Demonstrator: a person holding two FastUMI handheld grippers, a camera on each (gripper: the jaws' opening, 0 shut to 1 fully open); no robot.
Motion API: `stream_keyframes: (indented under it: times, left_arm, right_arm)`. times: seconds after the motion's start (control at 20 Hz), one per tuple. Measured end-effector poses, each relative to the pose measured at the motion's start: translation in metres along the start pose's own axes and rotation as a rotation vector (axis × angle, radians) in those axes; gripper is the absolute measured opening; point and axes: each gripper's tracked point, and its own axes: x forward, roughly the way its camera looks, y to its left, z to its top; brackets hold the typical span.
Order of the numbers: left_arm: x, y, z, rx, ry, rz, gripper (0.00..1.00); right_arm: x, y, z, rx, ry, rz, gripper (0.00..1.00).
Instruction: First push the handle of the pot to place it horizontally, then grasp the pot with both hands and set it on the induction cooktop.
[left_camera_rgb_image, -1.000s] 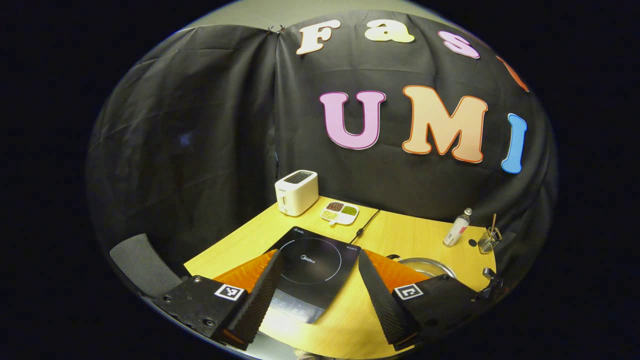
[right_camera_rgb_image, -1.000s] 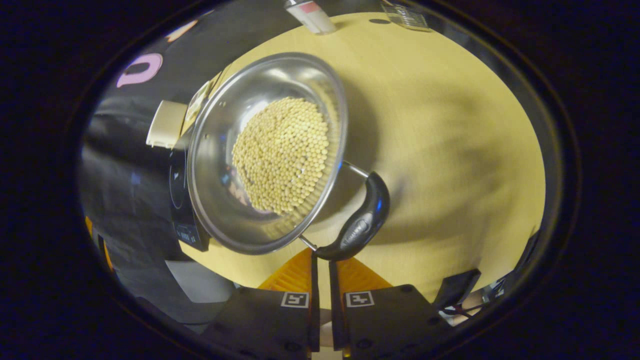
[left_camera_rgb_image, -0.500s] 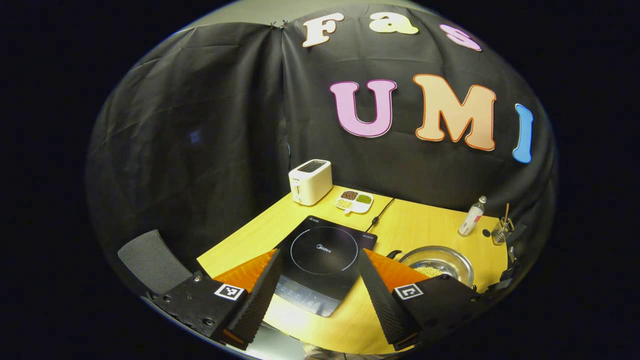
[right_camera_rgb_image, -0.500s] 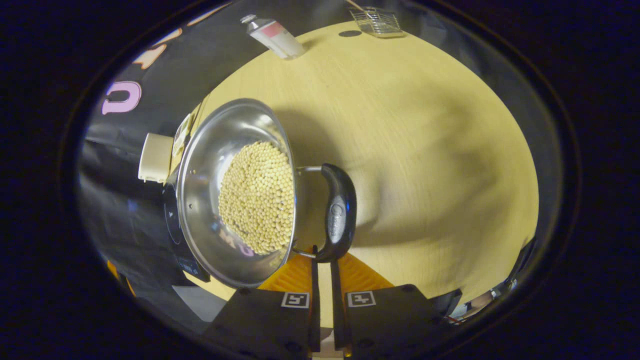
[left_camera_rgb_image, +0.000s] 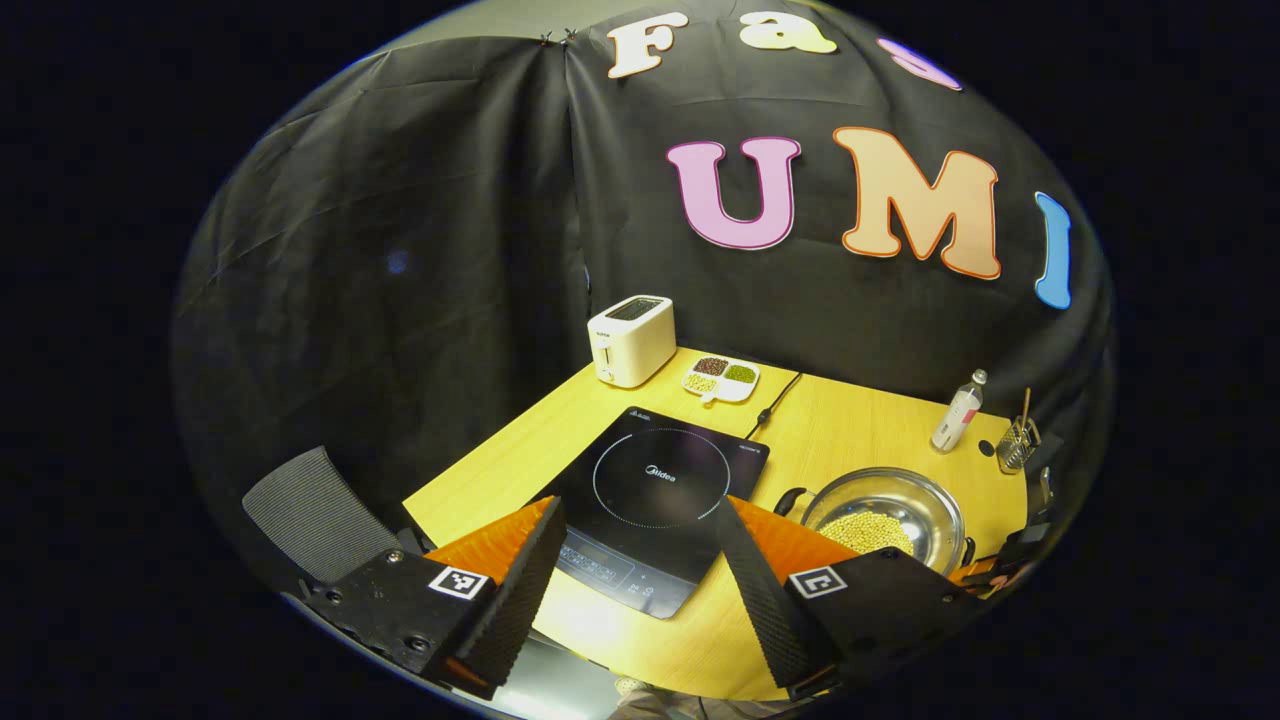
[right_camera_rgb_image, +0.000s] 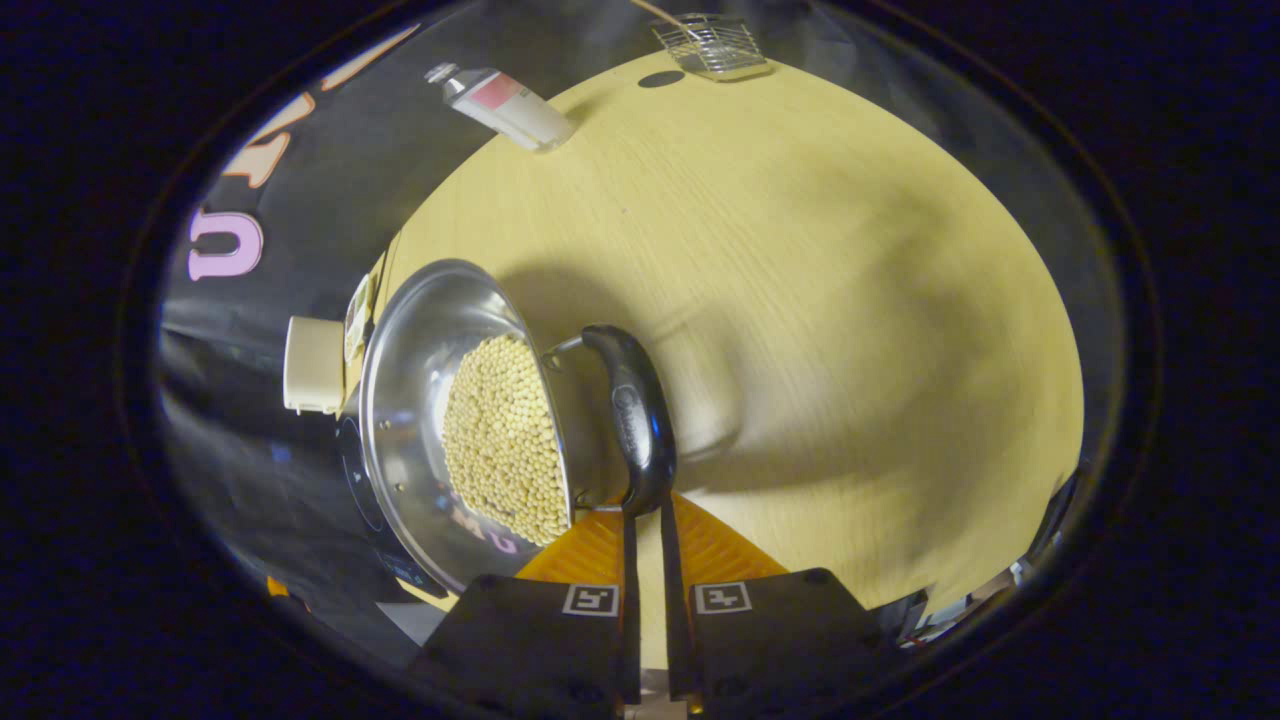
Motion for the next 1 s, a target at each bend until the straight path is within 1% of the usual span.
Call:
stream_keyframes:
  times: [0.15,0.3,0.6,0.75,0.9,1.0]
  left_arm:
    - [0.003,0.001,-0.006,-0.009,0.017,0.002,0.95]
    - [0.008,0.002,-0.01,0.006,0.028,0.01,0.95]
    - [0.015,-0.008,-0.017,0.01,0.049,-0.014,0.95]
    - [0.021,-0.013,-0.021,0.004,0.061,-0.036,0.94]
    - [0.032,-0.022,-0.029,0.001,0.089,-0.067,0.95]
    - [0.039,-0.031,-0.038,0.001,0.12,-0.099,0.95]
  right_arm:
    - [0.002,0.0,0.009,0.006,-0.02,-0.007,0.13]
    - [0.004,-0.002,0.017,0.008,-0.033,-0.016,0.13]
    - [0.0,-0.002,0.018,0.028,-0.028,-0.011,0.13]
    - [-0.006,-0.001,0.021,0.047,-0.036,-0.003,0.13]
    - [-0.017,-0.013,0.024,0.066,-0.045,-0.014,0.13]
    - [-0.029,-0.02,0.027,0.088,-0.058,-0.007,0.14]
